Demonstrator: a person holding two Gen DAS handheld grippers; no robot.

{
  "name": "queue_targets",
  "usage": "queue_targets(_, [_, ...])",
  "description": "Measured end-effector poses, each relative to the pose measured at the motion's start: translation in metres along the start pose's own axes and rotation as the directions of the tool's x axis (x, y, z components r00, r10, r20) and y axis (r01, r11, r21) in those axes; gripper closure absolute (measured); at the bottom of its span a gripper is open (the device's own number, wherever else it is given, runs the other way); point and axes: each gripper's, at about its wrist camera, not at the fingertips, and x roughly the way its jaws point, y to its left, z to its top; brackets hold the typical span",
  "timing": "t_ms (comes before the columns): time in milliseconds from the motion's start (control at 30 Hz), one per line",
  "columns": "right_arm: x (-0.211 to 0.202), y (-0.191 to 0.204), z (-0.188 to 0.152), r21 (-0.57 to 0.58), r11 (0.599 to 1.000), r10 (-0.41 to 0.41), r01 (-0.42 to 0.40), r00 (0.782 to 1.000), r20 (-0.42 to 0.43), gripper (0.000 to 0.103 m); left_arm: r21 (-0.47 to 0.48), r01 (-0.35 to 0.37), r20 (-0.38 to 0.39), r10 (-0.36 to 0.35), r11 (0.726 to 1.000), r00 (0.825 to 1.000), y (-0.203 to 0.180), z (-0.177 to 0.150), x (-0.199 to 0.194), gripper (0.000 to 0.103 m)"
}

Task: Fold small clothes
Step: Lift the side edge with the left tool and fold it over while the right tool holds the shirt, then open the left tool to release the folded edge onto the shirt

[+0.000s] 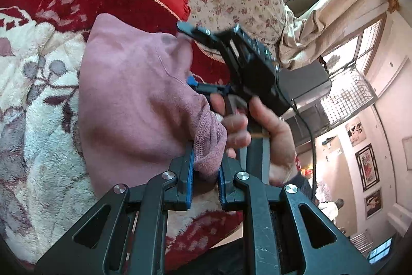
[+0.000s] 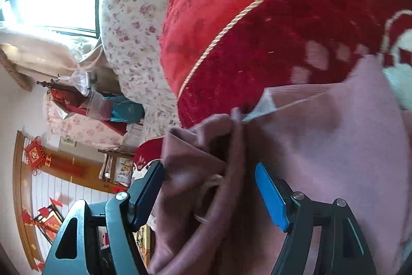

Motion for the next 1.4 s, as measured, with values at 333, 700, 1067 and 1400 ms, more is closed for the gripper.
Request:
queue_targets(333, [0.013,0.009,0.002,-0.045,0.993,-0.114,0.114,0.994,0.000,0.029,0.002,0.012,-0.010,-0.012,1.000,1.000,0.002,-0.002,0.006,0.090])
queue_targets(700, [0.029,0.020,0.010,-0.221,0.944,-0.257,0.243,0.966,-0.037,0.088,0.033,0.007,-0.042,-0.006,0.999,0.999,-0.005,0.001,0.024,0.090])
queue_targets(1067, [-0.056,-0.003,0.041,-0.257,0.881,-0.404,0.398,0.914,0.029,0.088,0.107,0.052,-0.166,-0.034,0.993,0.986,-0.043,-0.022,0.112,0.090])
queue_targets(1400, [-0.062,-0.043,0.043,-0.226,0.854,-0.478,0.470,0.878,0.020,0.079,0.074,-0.001,-0.209,0.017,0.997,0.978,-0.032,-0.038,0.142,0.088])
